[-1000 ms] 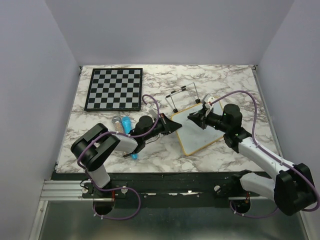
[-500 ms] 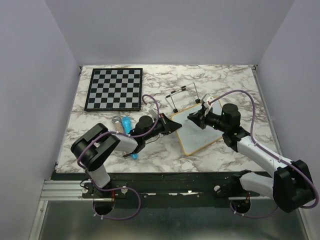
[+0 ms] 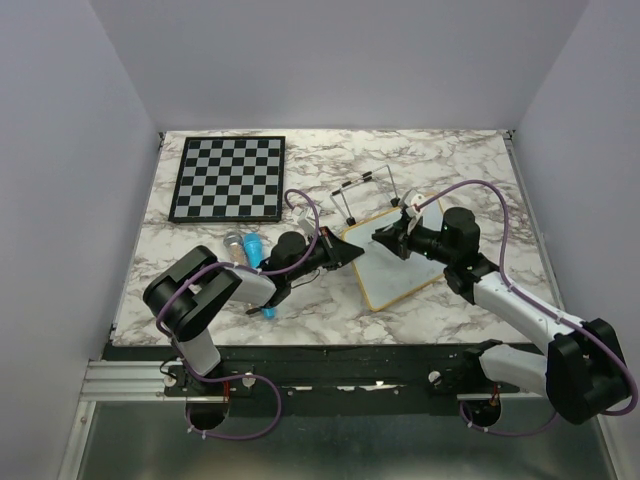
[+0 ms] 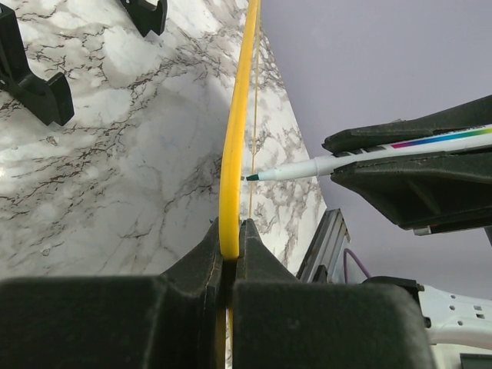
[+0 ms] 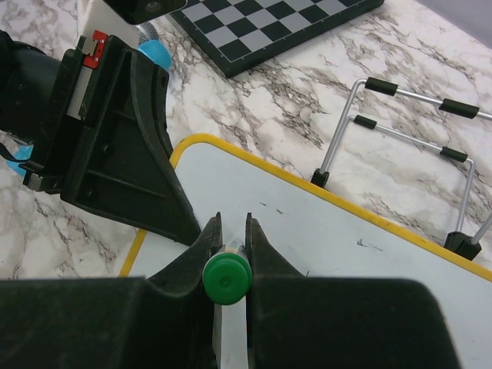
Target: Write a sentence on the whiteboard
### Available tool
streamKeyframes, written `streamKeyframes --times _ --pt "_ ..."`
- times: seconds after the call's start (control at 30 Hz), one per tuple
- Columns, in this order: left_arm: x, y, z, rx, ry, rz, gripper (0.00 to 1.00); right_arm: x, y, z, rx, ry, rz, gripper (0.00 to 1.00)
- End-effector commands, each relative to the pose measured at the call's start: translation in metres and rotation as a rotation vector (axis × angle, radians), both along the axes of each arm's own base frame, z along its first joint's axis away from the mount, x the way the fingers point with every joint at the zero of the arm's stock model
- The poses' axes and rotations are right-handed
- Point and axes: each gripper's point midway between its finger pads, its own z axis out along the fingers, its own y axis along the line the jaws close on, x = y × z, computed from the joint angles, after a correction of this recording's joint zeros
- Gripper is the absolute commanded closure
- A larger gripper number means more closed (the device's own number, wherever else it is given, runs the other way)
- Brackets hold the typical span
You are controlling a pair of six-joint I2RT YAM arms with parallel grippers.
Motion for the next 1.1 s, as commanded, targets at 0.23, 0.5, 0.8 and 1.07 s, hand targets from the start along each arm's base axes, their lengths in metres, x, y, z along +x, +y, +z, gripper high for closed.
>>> streamKeyframes --times 0.23,0.5,0.8,1.07 --pt "0.007 0.006 -0.013 0.062 -0.022 0.03 1.0 -0.011 0.004 -0.01 -0.031 0.04 0.06 1.0" --pt "0.006 0.007 -0.013 0.064 -0.026 0.03 1.0 -0.004 -0.007 -0.015 -0.07 0.056 -0.019 1.0" --pt "0.006 0.007 -0.012 0.062 -0.028 0.027 1.0 -0.006 -0.015 -0.022 -0.116 0.07 -0.046 0.99" --pt "0.008 0.007 -0.011 0.058 -0.031 0.027 1.0 -0.028 -0.01 -0.031 -0.12 0.12 0.049 0.99"
